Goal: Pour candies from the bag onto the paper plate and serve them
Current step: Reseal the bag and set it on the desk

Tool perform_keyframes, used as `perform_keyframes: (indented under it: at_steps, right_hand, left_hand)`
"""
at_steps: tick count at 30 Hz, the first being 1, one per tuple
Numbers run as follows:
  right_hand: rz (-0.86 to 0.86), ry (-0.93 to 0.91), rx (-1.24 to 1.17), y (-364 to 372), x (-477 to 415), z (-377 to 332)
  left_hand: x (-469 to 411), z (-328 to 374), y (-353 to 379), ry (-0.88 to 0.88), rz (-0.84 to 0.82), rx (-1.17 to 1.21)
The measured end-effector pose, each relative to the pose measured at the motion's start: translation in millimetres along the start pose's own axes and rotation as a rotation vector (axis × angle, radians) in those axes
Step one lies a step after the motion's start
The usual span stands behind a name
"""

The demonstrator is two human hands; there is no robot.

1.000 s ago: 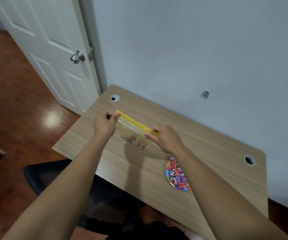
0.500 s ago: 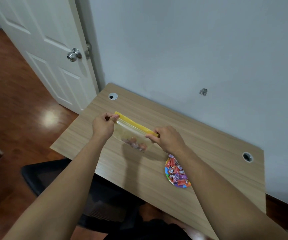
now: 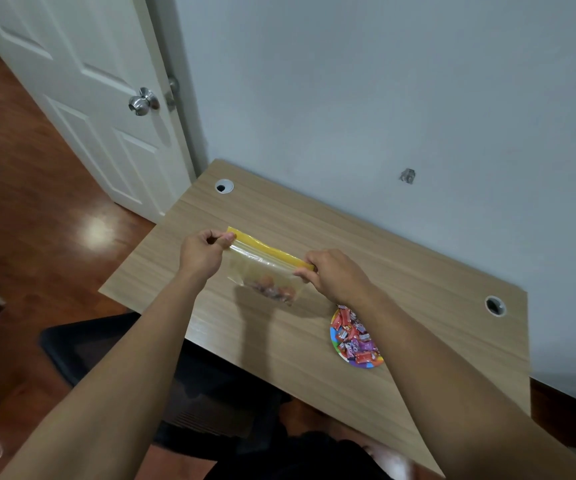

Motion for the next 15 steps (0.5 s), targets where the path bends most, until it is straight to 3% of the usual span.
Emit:
perform_keyframes:
  at_steps: [9,15]
  right_hand:
    - [-0.091,0.04,0.004,8,-1,2]
    - [-0.092,0.09,0.132,17,-3,5]
  left_hand:
    - [-3,-10,-5,0.023,-0.018,-0.016]
    - [-4,-18,-6,0.023,-0.031,-0.047]
Point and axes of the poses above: each hand's wrist, its own x-axis away from the middle knuckle, its own y-axis out of the palm, z = x × y, the point moved 7 cm from there along -x, towards the middle knuckle, and after that the axes turned 1 degree about -y, right-handed, at the moved point
